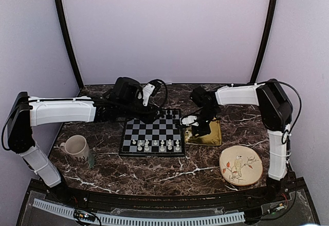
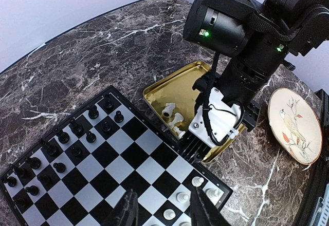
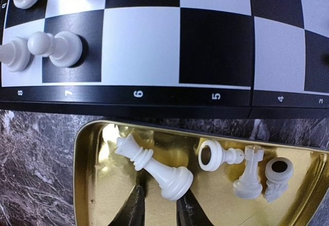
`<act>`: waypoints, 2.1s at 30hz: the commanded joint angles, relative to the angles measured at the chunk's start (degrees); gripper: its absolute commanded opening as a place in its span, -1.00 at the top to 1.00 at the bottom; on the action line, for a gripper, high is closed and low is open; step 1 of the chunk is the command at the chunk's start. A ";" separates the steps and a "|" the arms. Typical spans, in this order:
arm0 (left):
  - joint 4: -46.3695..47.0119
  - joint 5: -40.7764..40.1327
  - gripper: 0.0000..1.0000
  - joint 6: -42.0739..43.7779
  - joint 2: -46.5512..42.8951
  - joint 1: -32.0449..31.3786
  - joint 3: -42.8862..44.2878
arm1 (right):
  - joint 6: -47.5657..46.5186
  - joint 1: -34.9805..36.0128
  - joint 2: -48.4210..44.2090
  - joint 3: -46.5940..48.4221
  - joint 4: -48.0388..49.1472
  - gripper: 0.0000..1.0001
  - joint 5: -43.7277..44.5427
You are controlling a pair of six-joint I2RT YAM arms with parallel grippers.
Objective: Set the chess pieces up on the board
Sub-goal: Move the king to the storage box, then pick up the king from the storage box.
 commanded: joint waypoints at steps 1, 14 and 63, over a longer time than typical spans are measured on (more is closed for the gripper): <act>1.13 0.87 0.27 -0.64 -0.55 -0.17 -0.61 | 1.62 0.25 -1.28 -2.80 -0.63 0.58 1.42; 1.22 1.50 0.27 -0.79 -0.29 -0.22 -0.43 | 1.05 0.05 -4.00 -4.08 3.01 0.25 3.76; 8.01 4.73 0.26 -1.95 -0.60 -0.17 -2.93 | 14.80 -8.24 -8.31 -2.23 -0.80 0.75 -16.79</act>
